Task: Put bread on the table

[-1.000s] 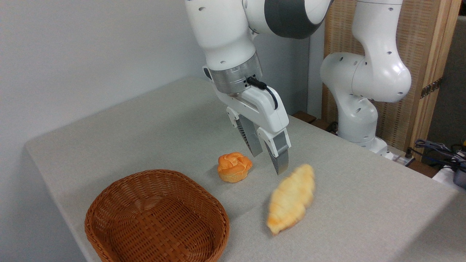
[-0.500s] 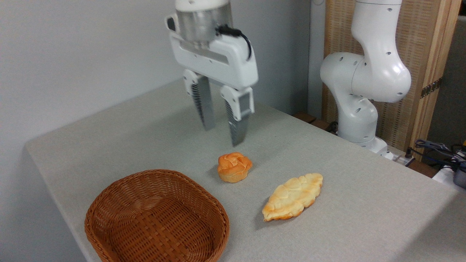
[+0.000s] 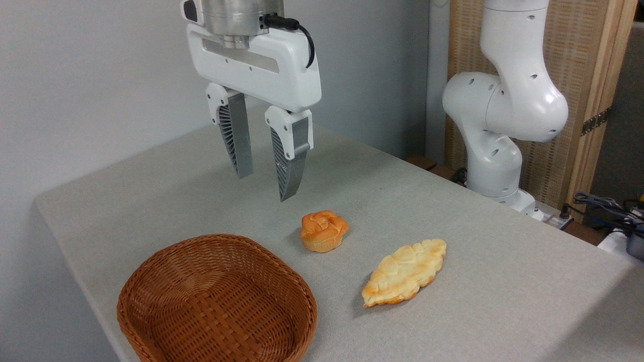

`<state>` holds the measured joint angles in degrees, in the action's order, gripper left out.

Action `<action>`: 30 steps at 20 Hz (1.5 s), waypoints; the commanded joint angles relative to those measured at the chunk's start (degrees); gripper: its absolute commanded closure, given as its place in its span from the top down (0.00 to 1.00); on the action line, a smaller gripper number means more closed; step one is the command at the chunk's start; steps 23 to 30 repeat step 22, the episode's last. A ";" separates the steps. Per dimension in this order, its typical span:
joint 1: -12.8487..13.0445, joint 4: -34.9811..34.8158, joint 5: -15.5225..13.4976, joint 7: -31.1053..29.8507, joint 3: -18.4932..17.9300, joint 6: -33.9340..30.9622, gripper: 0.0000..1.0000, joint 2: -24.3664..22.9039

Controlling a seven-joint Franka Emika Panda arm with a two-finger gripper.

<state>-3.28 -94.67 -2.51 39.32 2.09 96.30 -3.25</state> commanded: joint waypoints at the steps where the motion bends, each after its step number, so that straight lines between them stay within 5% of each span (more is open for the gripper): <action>1: 0.29 2.83 -1.01 -1.62 -0.33 -2.17 1.00 1.06; 4: 2.48 2.65 -0.92 -1.62 -1.20 -3.57 1.00 0.97; 6: 6.52 2.65 -0.48 -1.53 -4.36 -4.80 1.00 1.23; 30: 6.53 2.74 -0.83 -0.13 -5.25 -4.81 1.00 2.11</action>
